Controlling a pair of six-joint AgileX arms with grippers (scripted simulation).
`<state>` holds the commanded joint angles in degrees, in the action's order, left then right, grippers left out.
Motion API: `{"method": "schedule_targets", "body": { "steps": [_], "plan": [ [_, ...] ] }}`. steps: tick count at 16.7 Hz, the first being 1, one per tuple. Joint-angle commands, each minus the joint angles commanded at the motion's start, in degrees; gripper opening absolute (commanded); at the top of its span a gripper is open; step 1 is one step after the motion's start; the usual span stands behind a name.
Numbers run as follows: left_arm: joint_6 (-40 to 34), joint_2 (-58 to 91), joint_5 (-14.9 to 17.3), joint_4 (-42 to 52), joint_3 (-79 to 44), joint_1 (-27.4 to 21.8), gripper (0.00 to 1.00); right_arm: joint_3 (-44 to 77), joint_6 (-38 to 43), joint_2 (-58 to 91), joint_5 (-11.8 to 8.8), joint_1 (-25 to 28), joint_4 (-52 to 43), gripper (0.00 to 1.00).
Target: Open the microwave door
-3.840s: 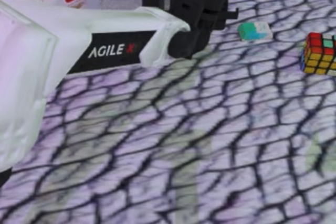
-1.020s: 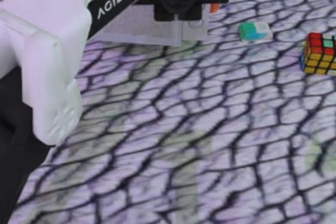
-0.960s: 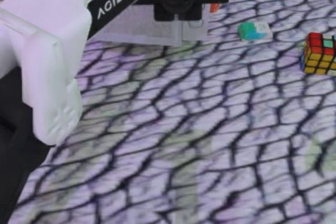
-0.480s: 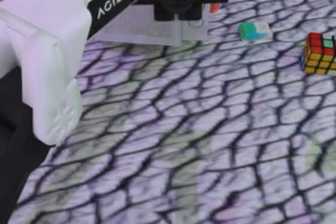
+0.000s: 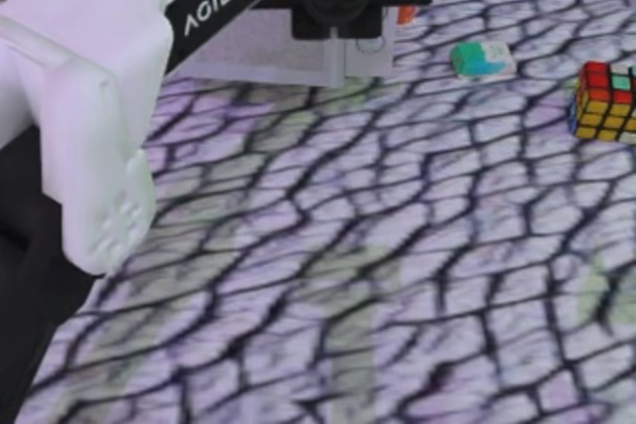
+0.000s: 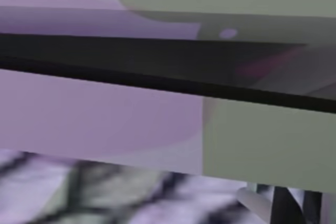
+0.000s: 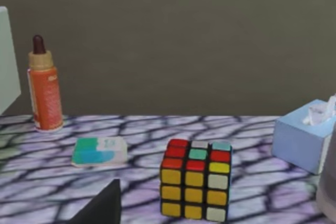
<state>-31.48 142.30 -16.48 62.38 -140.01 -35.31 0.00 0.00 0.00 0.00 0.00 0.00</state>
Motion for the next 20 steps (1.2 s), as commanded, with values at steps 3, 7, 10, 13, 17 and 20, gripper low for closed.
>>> {"method": "schedule_targets", "body": {
  "steps": [3, 7, 10, 13, 17, 20],
  "plan": [
    [1.0, -1.9, 0.1, -1.7, 2.4, 0.3, 0.00, 0.0, 0.0, 0.0, 0.0, 0.0, 0.0, 1.00],
    [4.2, -6.9, 1.5, -6.3, 11.9, 0.7, 0.00, 0.0, 0.0, 0.0, 0.0, 0.0, 0.0, 1.00],
    [5.7, -8.9, 2.3, -8.3, 15.5, 0.8, 0.00, 0.0, 0.0, 0.0, 0.0, 0.0, 0.0, 1.00],
    [5.7, -9.0, 2.3, -8.3, 15.5, 0.8, 0.00, 0.0, 0.0, 0.0, 0.0, 0.0, 0.0, 1.00],
    [5.7, -9.0, 2.3, -8.3, 15.5, 0.8, 0.00, 0.0, 0.0, 0.0, 0.0, 0.0, 0.0, 1.00],
    [5.7, -9.0, 2.3, -8.3, 15.5, 0.8, 0.00, 0.0, 0.0, 0.0, 0.0, 0.0, 0.0, 1.00]
  ]
}}
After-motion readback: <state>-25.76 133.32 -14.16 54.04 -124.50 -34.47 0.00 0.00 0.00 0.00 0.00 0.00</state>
